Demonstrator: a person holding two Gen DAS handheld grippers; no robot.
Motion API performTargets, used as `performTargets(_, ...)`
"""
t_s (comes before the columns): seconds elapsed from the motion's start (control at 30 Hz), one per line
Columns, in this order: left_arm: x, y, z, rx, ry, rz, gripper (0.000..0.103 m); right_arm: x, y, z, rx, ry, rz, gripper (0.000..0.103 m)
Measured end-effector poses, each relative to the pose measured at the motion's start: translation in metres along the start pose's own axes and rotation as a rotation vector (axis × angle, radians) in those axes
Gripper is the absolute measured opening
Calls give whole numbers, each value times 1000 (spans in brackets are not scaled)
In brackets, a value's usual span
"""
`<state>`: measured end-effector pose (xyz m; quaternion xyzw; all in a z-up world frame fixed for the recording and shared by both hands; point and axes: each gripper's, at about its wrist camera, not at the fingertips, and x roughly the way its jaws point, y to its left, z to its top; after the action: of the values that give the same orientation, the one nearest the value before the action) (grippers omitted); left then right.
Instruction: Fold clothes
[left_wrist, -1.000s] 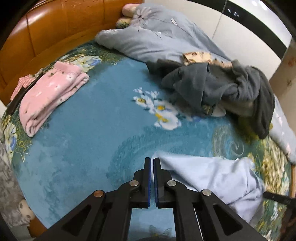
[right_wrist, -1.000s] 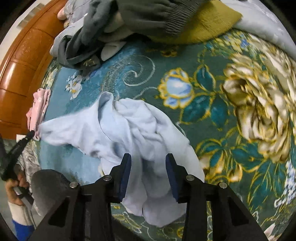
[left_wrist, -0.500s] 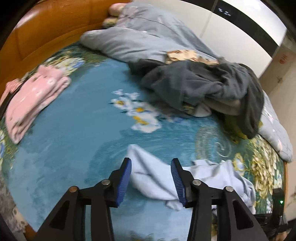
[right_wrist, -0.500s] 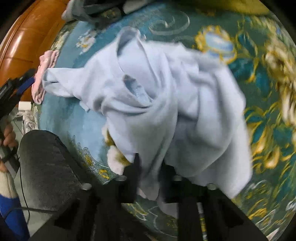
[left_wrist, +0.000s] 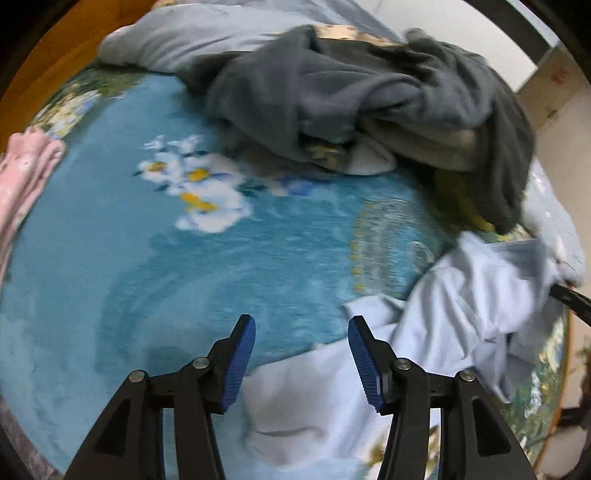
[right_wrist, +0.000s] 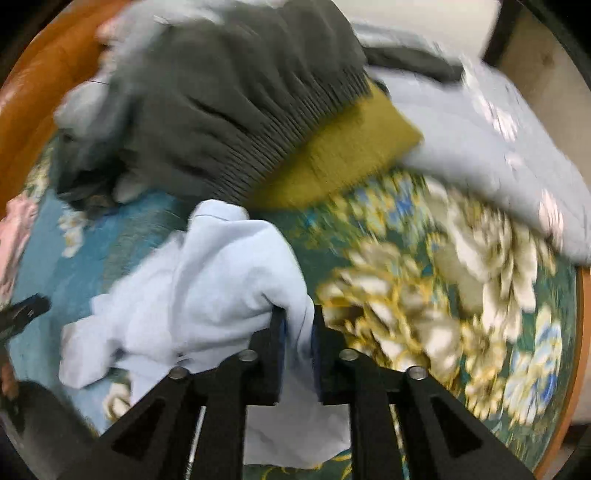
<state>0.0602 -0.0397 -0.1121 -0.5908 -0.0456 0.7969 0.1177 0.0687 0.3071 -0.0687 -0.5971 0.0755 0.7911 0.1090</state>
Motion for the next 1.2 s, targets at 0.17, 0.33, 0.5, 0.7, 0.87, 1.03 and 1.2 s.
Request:
performTargets(0.17, 19, -29, 2, 36, 35, -33, 56, -16, -10, -13, 115, -50, 33, 51)
performTargets(0.33, 33, -47, -8, 31, 66, -91, 56, -6, 26, -16, 54, -20, 183, 51)
performTargets(0.5, 28, -40, -17, -34, 81, -132, 57, 28, 44, -13, 5, 16, 122, 49)
performTargets(0.7, 24, -37, -12, -50, 63, -150, 67, 17, -15, -14, 165, -42, 92, 3)
performTargets(0.87, 46, -59, 0, 1, 91, -175, 67, -6, -69, -23, 207, -92, -23, 3)
performTargets(1.03, 67, -66, 11, -47, 116, -251, 67, -1, -113, -48, 273, -52, -127, 3)
performTargets(1.2, 71, -85, 18, 45, 113, -286, 67, 7, -130, -63, 270, -25, -198, 3)
